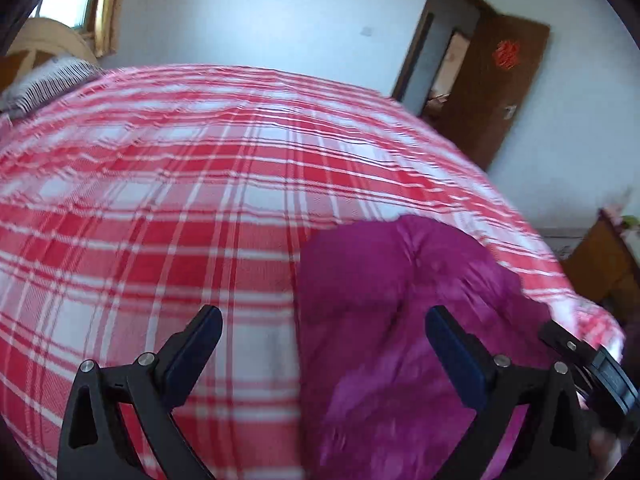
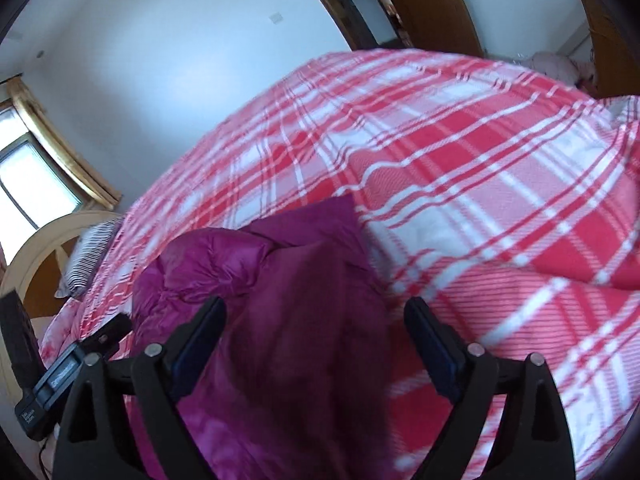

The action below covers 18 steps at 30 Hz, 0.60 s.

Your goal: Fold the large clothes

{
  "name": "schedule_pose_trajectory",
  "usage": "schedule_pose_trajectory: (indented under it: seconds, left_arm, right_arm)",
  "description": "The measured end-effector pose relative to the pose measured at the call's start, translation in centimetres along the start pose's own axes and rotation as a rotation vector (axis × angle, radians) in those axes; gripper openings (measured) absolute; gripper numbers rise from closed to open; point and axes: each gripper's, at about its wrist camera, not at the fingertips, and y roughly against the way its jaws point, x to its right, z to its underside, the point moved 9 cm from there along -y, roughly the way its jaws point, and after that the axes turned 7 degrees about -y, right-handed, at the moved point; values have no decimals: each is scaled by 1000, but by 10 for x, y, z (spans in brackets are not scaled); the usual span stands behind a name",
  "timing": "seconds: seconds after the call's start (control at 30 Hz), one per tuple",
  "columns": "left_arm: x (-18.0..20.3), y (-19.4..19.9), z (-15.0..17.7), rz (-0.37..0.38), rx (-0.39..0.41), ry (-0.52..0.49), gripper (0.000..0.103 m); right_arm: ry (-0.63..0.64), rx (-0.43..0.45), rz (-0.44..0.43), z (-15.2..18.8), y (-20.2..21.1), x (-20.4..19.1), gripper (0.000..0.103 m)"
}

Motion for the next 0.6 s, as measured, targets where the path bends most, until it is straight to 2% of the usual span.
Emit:
schedule_pose_trajectory:
  seconds: [0.07, 0.13, 0.17, 0.23, 0.27, 0.3, 0.33, 0.4, 0.47, 0.5, 0.53, 0.57, 0.6]
  left_arm:
    - [0, 4, 23, 86, -37, 6, 102]
    - [-2, -1, 44, 120, -68, 8, 102]
    - [-2, -1, 49, 134, -56, 16, 102]
    - [1, 1, 48, 135, -15, 25, 102]
    - [5, 0, 47, 146, -12, 23, 102]
    - [13, -2, 45, 171, -11, 15, 102]
    - [16, -3, 44, 181, -13, 9, 102]
    - [26, -8, 42, 220, -22, 4, 102]
    - [31, -13, 43, 233, -29, 12, 102]
    - [33, -12, 42, 238, -25, 14, 99]
    - [39, -8, 42, 272, -20, 10, 78]
    - [46, -2, 45, 297, -23, 4, 68]
    - [52, 4, 44, 279, -9, -23, 66]
  right_arm:
    - [22, -4, -2, 5, 9, 10, 93]
    - [18, -47, -32, 14, 10, 19, 92]
    - [21, -62, -52, 18, 9, 19, 90]
    - [46, -60, -66, 19, 9, 16, 80]
    - [54, -78, -94, 21, 7, 11, 75]
    - [50, -99, -119, 22, 4, 8, 66]
    - [50, -112, -132, 23, 1, 6, 62]
    - [76, -123, -108, 23, -8, 3, 61]
    - [48, -151, -134, 24, -14, 3, 62]
    - [12, -166, -168, 23, -17, 6, 59]
    - [-5, -177, -195, 23, -17, 6, 49]
    - [-19, -200, -236, 25, -16, 5, 42]
    - [-43, -228, -282, 29, -15, 3, 35]
